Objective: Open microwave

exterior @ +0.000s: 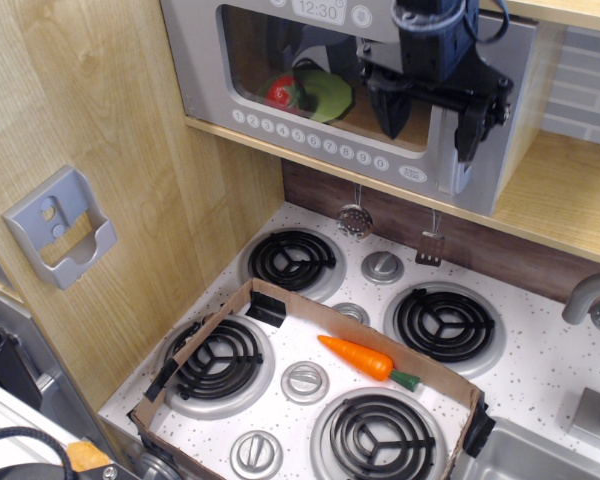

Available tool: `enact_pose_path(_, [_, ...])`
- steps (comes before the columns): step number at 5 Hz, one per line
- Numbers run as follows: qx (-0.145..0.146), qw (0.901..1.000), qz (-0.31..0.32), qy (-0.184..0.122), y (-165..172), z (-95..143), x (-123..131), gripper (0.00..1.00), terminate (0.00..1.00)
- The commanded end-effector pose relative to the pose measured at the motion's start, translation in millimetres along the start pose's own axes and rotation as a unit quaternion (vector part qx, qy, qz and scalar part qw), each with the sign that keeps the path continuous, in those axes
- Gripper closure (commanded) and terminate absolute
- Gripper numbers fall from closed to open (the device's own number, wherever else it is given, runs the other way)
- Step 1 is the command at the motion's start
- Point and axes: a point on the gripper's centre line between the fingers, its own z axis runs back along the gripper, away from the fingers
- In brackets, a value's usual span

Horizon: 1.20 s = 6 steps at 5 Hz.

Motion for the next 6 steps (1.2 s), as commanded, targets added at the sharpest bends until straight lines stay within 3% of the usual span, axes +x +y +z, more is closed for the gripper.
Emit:
enact_pose_path(1, [0.004, 0.9991, 0.01, -0.04, -2, 12, 12, 1.0, 0.0])
enact_pose_path(3, [0.006, 0.9984, 0.033, -0.046, -2, 9, -3, 1.0, 0.0])
enact_pose_path(5, [0.0, 0.9968, 0.078, -0.018, 6, 10, -35, 1.0, 0.0])
enact_pose_path(6, [0.021, 0.994, 0.107, 0.008, 7, 16, -54, 0.0, 0.0])
